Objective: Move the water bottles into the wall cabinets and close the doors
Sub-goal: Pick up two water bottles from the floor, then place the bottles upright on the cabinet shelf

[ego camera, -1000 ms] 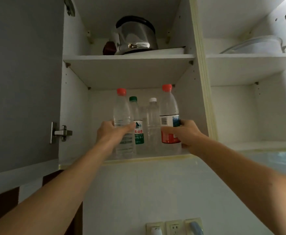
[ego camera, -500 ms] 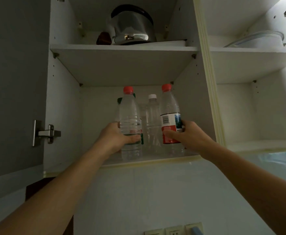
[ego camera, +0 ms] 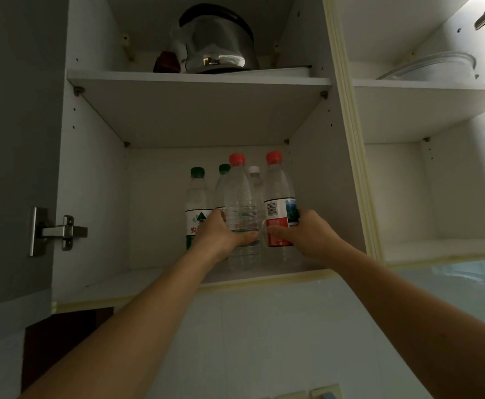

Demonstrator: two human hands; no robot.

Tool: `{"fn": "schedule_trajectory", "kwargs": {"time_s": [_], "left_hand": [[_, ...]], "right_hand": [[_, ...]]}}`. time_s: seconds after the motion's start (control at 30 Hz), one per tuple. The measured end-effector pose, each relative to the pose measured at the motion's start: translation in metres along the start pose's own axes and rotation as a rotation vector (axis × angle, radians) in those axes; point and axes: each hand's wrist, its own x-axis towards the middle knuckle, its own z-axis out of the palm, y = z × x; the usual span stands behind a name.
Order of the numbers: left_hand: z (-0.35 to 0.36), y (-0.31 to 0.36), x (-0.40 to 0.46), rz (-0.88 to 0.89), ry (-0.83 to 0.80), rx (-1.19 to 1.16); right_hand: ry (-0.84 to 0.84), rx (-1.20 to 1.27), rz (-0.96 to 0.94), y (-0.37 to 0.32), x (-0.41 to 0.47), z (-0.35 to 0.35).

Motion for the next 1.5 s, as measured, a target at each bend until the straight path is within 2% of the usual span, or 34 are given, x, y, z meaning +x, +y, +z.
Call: {"fn": "schedule_trajectory", "kwargs": {"time_s": [0.3, 0.47, 0.67, 0.87, 1.0, 1.2, 1.33, 1.5], "left_hand": [[0.01, 0.002, 0.003, -0.024, 0.021, 0.007], [0.004, 0.012, -0.015, 0.009, 0.012, 0.144], [-0.009, 0.047, -0.056, 0.068, 0.196, 0.194], [0.024, 0.09, -0.128, 0.194, 0.166, -0.02], [0.072, 0.084, -0.182, 0.18, 0.118, -0.065], [0.157, 0.033, -0.268, -0.009, -0.064, -0.12], [0.213, -0.003, -0.335, -0.137, -0.22, -0.221], [0.261, -0.036, -0.442, -0.192, -0.447, -0.324]], "right_hand": [[0.01, 0.015, 0.079, 0.006, 0.01, -0.001], [-0.06, -0.117, 0.068, -0.002, -0.005, -0.013], [0.076, -0.247, -0.147, -0.021, -0.059, -0.05], [0.173, -0.196, -0.296, -0.01, -0.139, -0.097], [0.166, -0.137, -0.215, 0.03, -0.191, -0.108], [0.016, -0.152, 0.034, 0.115, -0.288, -0.112], [0.0, -0.239, 0.191, 0.167, -0.37, -0.119], [0.035, -0.282, 0.437, 0.217, -0.492, -0.111]]}}
